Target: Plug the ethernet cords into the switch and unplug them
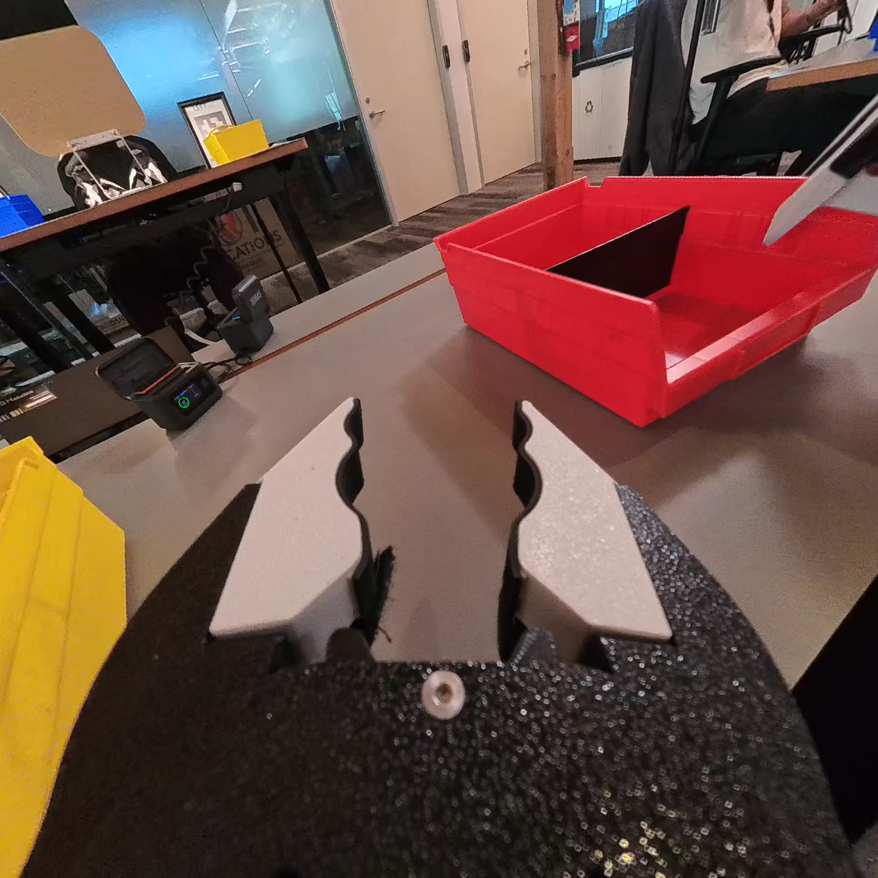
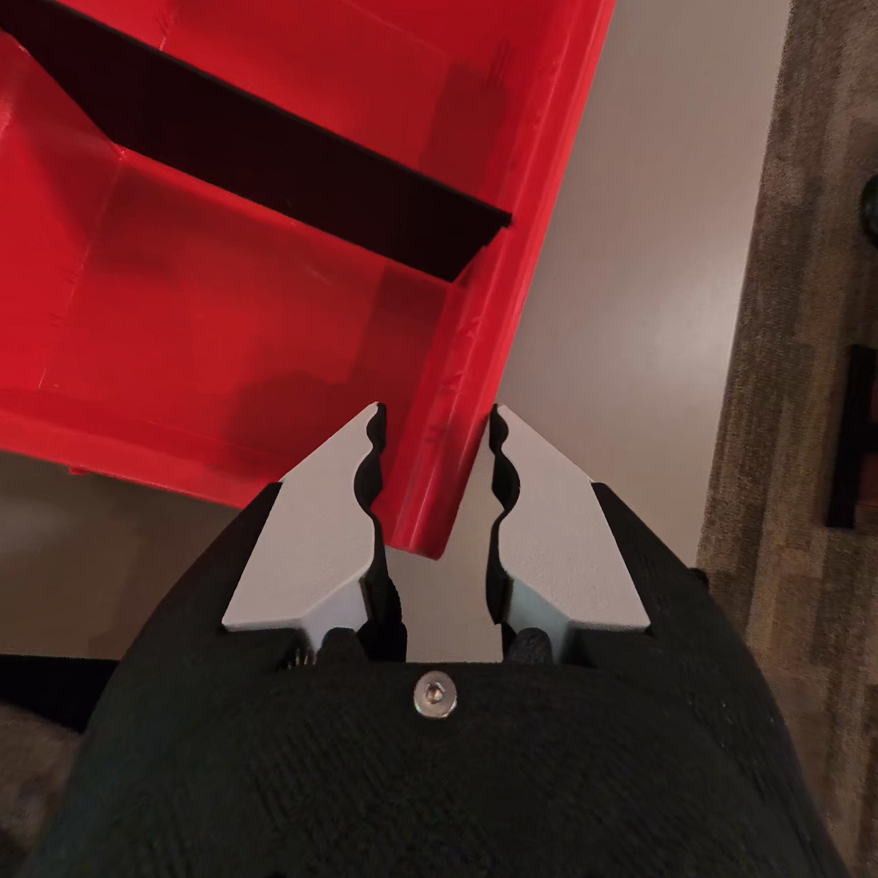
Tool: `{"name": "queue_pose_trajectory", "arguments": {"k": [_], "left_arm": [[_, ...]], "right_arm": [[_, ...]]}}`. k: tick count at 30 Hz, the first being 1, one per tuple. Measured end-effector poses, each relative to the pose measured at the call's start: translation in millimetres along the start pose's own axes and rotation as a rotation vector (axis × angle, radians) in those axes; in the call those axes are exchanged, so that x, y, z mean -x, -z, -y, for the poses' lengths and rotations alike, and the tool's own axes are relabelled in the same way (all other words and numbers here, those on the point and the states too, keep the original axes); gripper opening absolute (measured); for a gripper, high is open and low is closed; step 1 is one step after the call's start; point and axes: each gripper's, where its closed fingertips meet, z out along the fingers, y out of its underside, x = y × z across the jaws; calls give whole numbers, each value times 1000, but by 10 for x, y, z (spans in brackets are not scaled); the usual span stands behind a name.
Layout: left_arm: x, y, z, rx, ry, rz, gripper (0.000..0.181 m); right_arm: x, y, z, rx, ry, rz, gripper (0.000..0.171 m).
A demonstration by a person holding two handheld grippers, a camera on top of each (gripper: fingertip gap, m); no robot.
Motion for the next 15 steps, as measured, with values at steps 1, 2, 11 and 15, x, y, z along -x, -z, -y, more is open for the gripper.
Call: {"name": "queue_pose_trajectory", "arguments": {"k": [1,2,11,15], "left_arm": [[2,0,-7,2,1,0,62],[6,1,-13,3,3,0,62],[112,32,-51,13,6,30,63],[287,102,-39,9,5,81,63]], "right_arm": [[-9,38,22,-10,3,-10,44],[-18,87,52,-26,5,-20,44],[57,713,434,-233,77,-113,46],[334,1021,693,-395,148,-77,49]]}}
